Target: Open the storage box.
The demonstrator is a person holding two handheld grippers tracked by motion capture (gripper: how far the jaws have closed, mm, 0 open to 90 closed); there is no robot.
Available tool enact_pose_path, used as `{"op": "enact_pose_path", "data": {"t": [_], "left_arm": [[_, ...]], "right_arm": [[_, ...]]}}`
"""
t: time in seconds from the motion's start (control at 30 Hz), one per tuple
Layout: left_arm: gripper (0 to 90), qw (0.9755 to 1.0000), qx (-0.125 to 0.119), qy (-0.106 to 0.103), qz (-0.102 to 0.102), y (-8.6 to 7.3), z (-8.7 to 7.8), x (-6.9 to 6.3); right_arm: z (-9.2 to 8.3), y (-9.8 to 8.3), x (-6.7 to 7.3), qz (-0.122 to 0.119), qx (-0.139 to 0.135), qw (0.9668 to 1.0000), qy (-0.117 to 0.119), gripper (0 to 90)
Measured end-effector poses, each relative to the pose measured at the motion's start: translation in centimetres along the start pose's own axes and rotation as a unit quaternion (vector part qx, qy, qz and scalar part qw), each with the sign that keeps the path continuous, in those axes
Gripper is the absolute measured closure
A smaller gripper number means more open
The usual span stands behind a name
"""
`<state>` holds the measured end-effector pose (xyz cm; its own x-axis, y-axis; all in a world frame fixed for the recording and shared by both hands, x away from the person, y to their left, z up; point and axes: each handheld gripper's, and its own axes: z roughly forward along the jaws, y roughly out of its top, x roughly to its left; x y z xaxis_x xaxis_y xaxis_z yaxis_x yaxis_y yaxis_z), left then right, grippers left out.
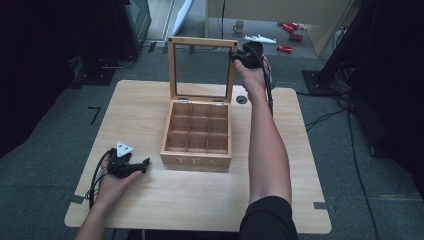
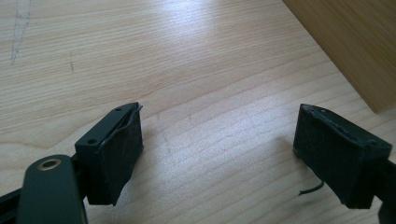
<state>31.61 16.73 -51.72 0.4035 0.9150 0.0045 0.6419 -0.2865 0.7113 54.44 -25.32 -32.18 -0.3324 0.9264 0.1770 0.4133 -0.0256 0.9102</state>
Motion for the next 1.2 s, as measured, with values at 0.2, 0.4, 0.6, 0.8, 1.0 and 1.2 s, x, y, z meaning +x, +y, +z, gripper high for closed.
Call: {"op": "enact_pose_path", "data": {"t": [0.2,0.4,0.6,0.8,1.0,1.2], "left_arm": [[16.3,1.0,0.0,0.0,-0.001,0.0,0.0,0.0],[16.3,1.0,0.0,0.001,-0.001,0.0,0.0,0.0],[16.5,1.0,0.0,0.002,0.0,0.0,0.0,0.0],[16.5,1.0,0.0,0.003,0.0,0.0,0.0,0.0],[16.5,1.0,0.0,0.003,0.0,0.0,0.0,0.0],[16.6,1.0,0.0,0.002,-0.001,0.0,0.0,-0.1]], "right_arm": [[0.5,0.1,-0.3,0.01,0.002,0.9999,0.002,66.8],[0.6,0.1,-0.3,0.011,0.002,0.9999,0.001,66.8],[0.5,0.1,-0.1,0.017,0.002,0.9998,-0.007,66.5],[-0.1,-0.1,-0.1,0.031,0.002,0.9995,0.0,58.6],[-1.5,-0.3,-1.0,0.05,-0.004,0.9987,0.005,50.5],[-3.7,-1.2,-1.3,0.04,-0.012,0.9991,0.003,47.3]]}}
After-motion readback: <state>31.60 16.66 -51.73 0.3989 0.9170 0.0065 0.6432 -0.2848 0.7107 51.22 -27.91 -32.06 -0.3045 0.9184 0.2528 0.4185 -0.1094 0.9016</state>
